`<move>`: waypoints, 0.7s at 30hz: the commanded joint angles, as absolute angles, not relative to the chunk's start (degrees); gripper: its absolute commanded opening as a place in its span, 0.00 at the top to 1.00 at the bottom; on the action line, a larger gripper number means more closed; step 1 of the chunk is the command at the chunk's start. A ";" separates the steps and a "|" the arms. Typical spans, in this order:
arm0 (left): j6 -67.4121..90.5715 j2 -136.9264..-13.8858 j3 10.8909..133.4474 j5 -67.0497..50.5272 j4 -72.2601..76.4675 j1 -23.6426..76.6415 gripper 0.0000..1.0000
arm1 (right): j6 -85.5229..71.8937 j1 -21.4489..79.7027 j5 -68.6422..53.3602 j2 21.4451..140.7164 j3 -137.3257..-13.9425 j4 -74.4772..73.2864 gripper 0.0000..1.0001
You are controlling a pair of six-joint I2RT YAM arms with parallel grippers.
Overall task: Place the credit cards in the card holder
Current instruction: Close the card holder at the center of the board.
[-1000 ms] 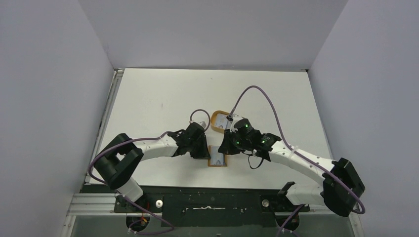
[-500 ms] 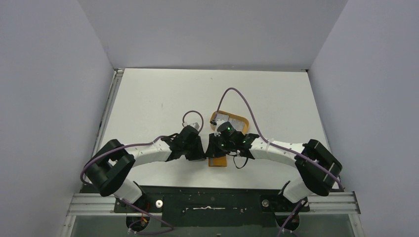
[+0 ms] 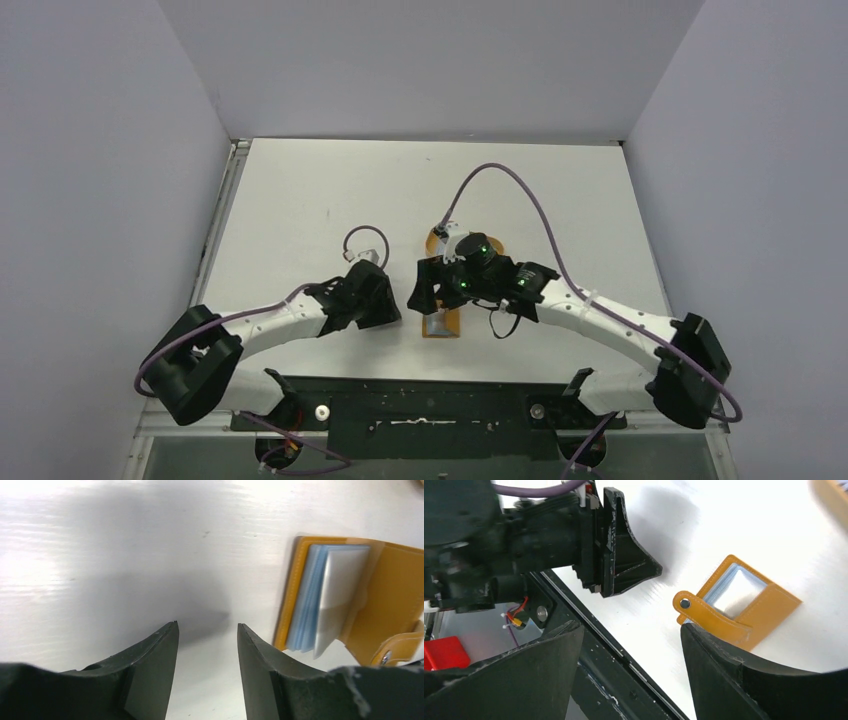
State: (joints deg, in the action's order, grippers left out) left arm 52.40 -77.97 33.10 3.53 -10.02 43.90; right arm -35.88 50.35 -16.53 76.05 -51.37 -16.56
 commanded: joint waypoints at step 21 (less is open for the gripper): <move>50.89 -60.71 29.14 2.14 -5.72 40.98 0.25 | -33.89 48.33 -6.46 80.84 -44.81 -11.21 0.89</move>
